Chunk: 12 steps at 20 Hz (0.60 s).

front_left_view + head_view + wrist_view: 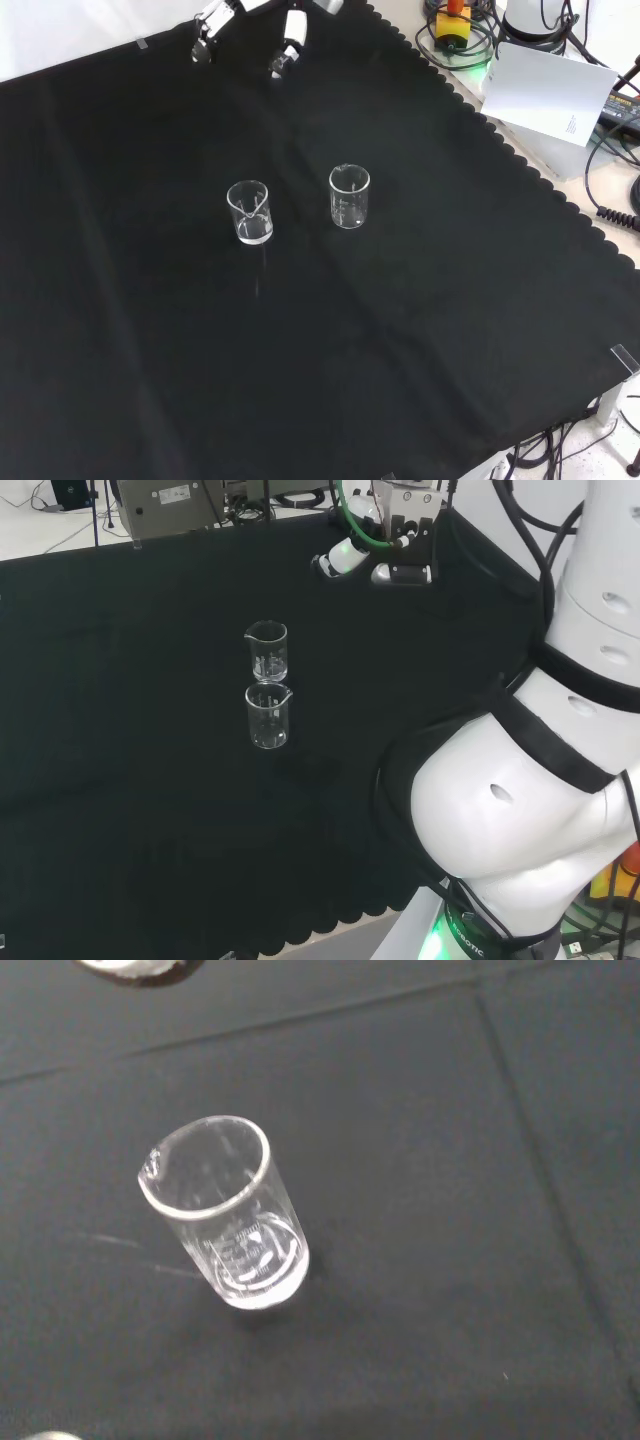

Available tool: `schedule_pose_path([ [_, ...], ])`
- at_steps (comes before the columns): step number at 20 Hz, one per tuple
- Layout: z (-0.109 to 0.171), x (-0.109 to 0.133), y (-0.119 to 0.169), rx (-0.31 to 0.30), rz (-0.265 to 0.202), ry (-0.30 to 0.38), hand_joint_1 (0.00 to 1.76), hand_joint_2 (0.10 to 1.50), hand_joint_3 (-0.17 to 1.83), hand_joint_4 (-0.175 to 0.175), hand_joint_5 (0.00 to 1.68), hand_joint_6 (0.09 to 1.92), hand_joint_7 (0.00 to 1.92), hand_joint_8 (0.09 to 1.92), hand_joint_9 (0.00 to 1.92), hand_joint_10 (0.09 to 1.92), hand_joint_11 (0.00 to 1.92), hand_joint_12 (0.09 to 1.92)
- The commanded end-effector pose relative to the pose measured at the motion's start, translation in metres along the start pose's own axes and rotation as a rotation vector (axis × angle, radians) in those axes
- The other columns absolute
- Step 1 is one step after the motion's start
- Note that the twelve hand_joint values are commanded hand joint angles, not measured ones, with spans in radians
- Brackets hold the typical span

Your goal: Pick up the beaker on the right.

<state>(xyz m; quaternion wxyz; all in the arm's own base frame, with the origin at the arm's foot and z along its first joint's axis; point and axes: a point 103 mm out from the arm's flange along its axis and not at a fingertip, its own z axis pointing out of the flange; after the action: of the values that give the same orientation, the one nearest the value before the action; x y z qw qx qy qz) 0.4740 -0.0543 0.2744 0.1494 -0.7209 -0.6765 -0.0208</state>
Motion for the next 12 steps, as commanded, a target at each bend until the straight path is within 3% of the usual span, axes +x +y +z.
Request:
schedule_pose_path([
  [1, 0.077, 0.017, 0.064, -0.007, -0.03, 0.096, 0.79, 0.63, 0.58, -0.031, 0.4, 0.09, 0.24, 0.66, 0.43, 0.66, 0.19, 1.37],
  [5, 0.095, 0.029, 0.073, 0.029, -0.056, 0.141, 0.81, 0.59, 0.59, -0.034, 0.42, 0.09, 0.27, 0.67, 0.45, 0.66, 0.22, 1.37],
  [12, 0.127, 0.026, 0.079, 0.058, -0.113, 0.232, 0.83, 0.58, 0.61, -0.036, 0.43, 0.09, 0.28, 0.67, 0.46, 0.65, 0.24, 1.36],
])
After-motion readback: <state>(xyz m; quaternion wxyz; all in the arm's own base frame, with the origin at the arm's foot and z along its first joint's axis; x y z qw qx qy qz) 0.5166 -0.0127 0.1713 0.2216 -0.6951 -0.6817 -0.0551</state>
